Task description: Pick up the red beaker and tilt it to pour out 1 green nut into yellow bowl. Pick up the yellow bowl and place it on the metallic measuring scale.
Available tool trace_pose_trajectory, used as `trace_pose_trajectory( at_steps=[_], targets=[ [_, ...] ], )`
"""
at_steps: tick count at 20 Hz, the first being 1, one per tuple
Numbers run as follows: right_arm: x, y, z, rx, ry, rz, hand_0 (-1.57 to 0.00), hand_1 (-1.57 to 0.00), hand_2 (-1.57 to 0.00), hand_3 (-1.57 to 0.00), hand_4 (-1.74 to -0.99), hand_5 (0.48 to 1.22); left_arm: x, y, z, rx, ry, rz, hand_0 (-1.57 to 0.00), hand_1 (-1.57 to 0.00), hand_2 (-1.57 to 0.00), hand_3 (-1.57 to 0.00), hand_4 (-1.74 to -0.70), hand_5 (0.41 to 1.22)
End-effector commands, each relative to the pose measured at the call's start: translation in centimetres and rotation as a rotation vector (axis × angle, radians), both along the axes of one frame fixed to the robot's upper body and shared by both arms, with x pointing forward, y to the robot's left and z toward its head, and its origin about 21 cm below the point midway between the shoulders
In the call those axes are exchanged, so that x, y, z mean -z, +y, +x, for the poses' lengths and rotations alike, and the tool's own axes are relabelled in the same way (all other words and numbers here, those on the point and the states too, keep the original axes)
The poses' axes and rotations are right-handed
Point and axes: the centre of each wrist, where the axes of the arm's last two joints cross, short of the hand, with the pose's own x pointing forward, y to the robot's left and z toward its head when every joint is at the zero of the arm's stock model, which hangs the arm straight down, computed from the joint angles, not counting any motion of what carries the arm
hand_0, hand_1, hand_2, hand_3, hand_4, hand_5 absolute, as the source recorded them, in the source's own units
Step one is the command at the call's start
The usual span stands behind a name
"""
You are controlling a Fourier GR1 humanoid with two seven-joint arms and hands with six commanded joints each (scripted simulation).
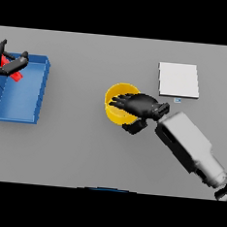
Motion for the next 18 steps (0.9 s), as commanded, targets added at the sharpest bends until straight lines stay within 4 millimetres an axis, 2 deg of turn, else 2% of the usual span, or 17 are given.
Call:
trace_pose_trajectory(
  at_steps=[1,2,3,4,5,7,8,10,12,14,16,18],
  targets=[
    [0.2,-0.1,0.1,0.001,-0.007,-0.021,-0.02,-0.04,-0.07,-0.09,-1.339,0.784,0.0,-0.2,0.1,0.003,-0.009,0.005,0.00,0.00,0.00,0.00,-0.79,0.725],
    [0.1,0.2,0.2,-0.006,-0.016,-0.033,-0.09,-0.11,-0.13,-0.16,-1.362,0.820,0.0,-0.5,0.2,0.002,-0.009,0.003,0.00,0.00,0.00,0.00,-0.79,0.723],
    [0.1,0.3,-0.1,-0.030,-0.008,-0.036,-0.26,-0.24,-0.23,-0.25,-1.387,0.900,0.3,-0.2,-0.2,0.002,-0.010,-0.002,0.00,0.00,0.00,0.00,-0.79,0.722],
    [0.3,0.1,0.0,-0.039,0.001,-0.033,-0.51,-0.44,-0.39,-0.36,-1.425,0.964,0.1,-0.1,-0.1,-0.006,-0.007,0.001,0.00,0.00,0.00,0.00,-0.79,0.723],
    [0.2,-0.2,-0.1,-0.040,0.013,-0.042,-0.72,-0.66,-0.62,-0.47,-1.488,1.016,0.0,-0.1,-0.3,0.001,-0.013,0.001,0.00,0.00,0.00,0.00,-0.80,0.725],
    [-0.2,-0.1,-0.2,-0.037,0.038,-0.057,-1.03,-0.99,-0.97,-0.69,-1.571,1.090,-0.4,0.3,-0.1,-0.006,-0.016,0.001,0.00,0.00,0.00,0.00,-0.80,0.727],
    [-0.2,-0.2,-0.1,-0.037,0.053,-0.063,-1.14,-1.11,-1.09,-0.87,-1.604,1.116,-0.4,0.0,-0.2,-0.006,-0.015,0.004,0.00,0.00,0.00,0.00,-0.80,0.728],
    [-0.2,-0.2,-0.1,-0.030,0.062,-0.060,-1.29,-1.27,-1.26,-1.02,-1.649,1.154,-0.3,0.0,-0.4,-0.007,-0.018,0.004,0.00,0.00,0.00,0.00,-0.80,0.727],
    [-0.2,0.0,0.0,-0.024,0.066,-0.065,-1.39,-1.38,-1.31,-1.14,-1.682,1.178,-0.3,-0.2,-0.2,-0.004,-0.014,-0.006,0.00,0.00,0.00,0.00,-0.80,0.725],
    [-0.3,-0.2,-0.1,-0.034,0.064,-0.057,-1.46,-1.45,-1.39,-1.17,-1.703,1.193,-0.1,0.1,-0.7,-0.005,-0.009,-0.005,0.00,0.00,0.00,0.00,-0.80,0.726],
    [-0.7,-0.2,-0.3,-0.031,0.056,-0.057,-1.50,-1.49,-1.45,-1.18,-1.717,1.203,-0.6,0.0,-0.6,-0.003,-0.019,-0.005,0.00,0.00,0.00,0.00,-0.81,0.725],
    [-1.8,-1.0,-0.2,-0.019,0.050,-0.043,-1.52,-1.52,-1.47,-1.19,-1.726,1.210,-0.4,-0.3,-0.7,0.002,-0.021,0.007,0.00,0.00,0.00,0.00,-0.80,0.724]
  ],
)
